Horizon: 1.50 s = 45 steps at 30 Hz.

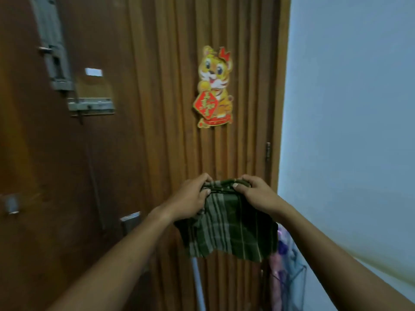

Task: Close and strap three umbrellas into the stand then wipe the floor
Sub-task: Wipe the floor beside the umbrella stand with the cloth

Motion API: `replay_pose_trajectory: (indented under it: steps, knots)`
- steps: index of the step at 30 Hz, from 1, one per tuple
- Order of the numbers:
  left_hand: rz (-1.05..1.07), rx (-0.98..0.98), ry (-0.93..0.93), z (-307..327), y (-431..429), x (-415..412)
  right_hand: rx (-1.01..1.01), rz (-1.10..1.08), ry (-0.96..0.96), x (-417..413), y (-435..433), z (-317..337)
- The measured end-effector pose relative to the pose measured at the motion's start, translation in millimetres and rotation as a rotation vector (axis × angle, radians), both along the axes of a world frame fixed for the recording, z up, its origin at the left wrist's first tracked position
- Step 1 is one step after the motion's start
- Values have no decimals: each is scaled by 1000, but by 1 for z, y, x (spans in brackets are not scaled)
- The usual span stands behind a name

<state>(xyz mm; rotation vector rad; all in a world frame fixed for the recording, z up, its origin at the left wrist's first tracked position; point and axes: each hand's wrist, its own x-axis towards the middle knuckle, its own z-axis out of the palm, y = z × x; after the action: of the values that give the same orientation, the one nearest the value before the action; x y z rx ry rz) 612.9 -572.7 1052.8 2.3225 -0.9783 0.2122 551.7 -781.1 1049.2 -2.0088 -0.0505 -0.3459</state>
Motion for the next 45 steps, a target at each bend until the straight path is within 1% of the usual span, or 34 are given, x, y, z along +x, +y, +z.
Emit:
replay_pose_trajectory:
  steps: [4,7,13,18,22,25,27,30,32,36,39,42,45]
  knots:
    - [-119,63,53,-22,-97,-12,-23,-22,82,-32,-92,-19]
    - [-184,62,179,-38,-168,-28,-73,-37,149,-57,-163,-37]
    - [-290,167,197,-86,-296,-37,-204,-97,282,-89,-296,-80]
    - [-287,237,313,-157,-356,-19,-221,-129,384,-84,-368,-139]
    - [-275,278,338,-221,-385,0,-187,-139,500,-60,-397,-209]
    - [-317,286,394,-282,-406,24,-148,-190,591,-45,-410,-267]
    - [-335,335,494,-327,-421,42,-102,-228,642,-36,-420,-312]
    - [-311,313,656,-402,-442,62,-1,-275,697,-26,-433,-386]
    - [-259,301,755,-462,-453,71,42,-316,731,-17,-441,-448]
    - [-198,326,875,-607,-470,87,81,-393,797,-3,-451,-597]
    - [-142,340,968,-718,-479,96,25,-315,784,10,-464,-716]
    - [-71,331,952,-821,-493,110,3,-303,748,36,-483,-821]
    - [-23,307,806,-906,-508,125,-23,-333,629,66,-499,-907]
